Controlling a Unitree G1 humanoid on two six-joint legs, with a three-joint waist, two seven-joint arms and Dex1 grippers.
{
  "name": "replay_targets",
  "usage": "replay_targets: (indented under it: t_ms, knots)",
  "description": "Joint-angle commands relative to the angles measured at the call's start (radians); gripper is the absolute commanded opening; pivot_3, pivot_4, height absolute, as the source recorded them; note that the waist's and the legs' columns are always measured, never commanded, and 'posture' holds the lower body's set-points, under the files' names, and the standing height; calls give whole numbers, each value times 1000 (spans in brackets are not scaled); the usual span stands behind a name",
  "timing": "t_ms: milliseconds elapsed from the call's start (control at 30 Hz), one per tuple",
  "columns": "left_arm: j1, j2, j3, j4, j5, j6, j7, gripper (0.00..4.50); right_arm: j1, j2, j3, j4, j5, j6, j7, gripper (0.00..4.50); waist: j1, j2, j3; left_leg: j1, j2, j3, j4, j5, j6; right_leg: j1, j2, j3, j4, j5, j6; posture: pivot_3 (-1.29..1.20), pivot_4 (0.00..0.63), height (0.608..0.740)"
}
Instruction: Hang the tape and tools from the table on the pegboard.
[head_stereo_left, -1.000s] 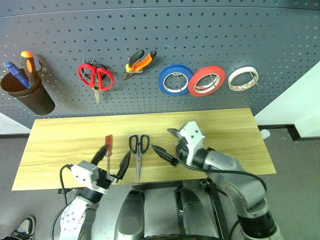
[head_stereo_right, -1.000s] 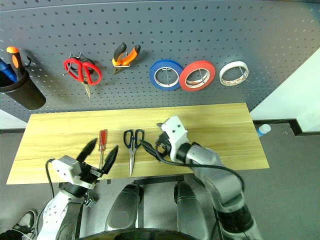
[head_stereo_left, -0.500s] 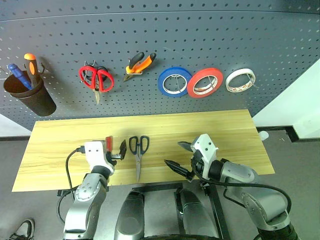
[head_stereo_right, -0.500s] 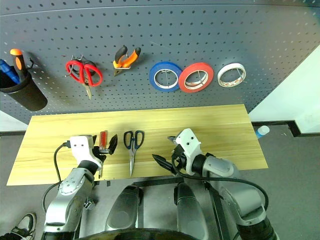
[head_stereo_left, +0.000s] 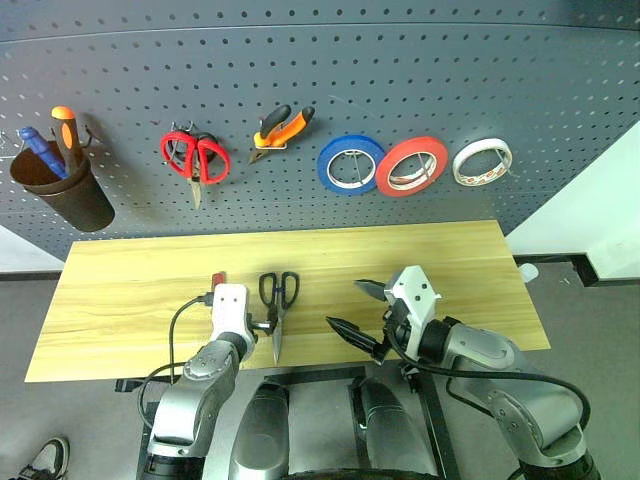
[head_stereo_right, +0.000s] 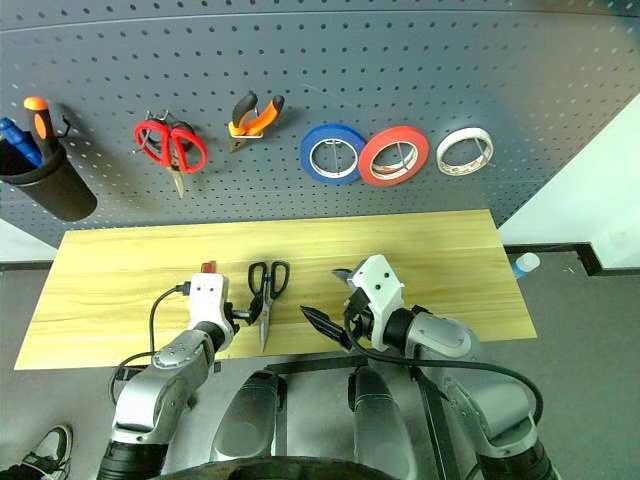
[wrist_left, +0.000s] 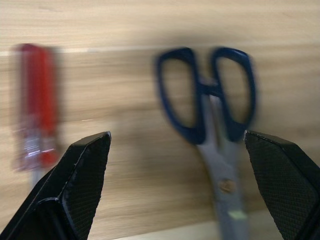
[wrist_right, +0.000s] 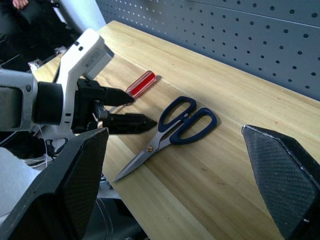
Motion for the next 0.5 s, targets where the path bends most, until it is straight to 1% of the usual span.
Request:
replay_targets:
  t_ms: [33,133,300,500]
  knots:
    - [-28,9,-31,-38,15,65,-12,4472,1,-7,8,-39,3,-13,-10,4452,0,0,0,0,0,0,0,0,0,0,0,0,0,0,0,269,176,677]
    - [-43,-8,-33,-23,50,108,29,4472,4,-8,9,-44,3,-12,-20,4452,0,0,0,0,0,0,0,0,0,0,0,0,0,0,0,264,177,677]
    - [-66,-19,-47,-12,50,152,7,4472,8,-9,12,-53,7,-10,-34,4452,0,0,0,0,0,0,0,0,0,0,0,0,0,0,0,260,179,677]
    - [-91,-53,-30,18,54,201,20,4472,6,-7,17,-61,11,-6,-49,4452,0,0,0,0,0,0,0,0,0,1,0,0,0,0,0,257,183,677]
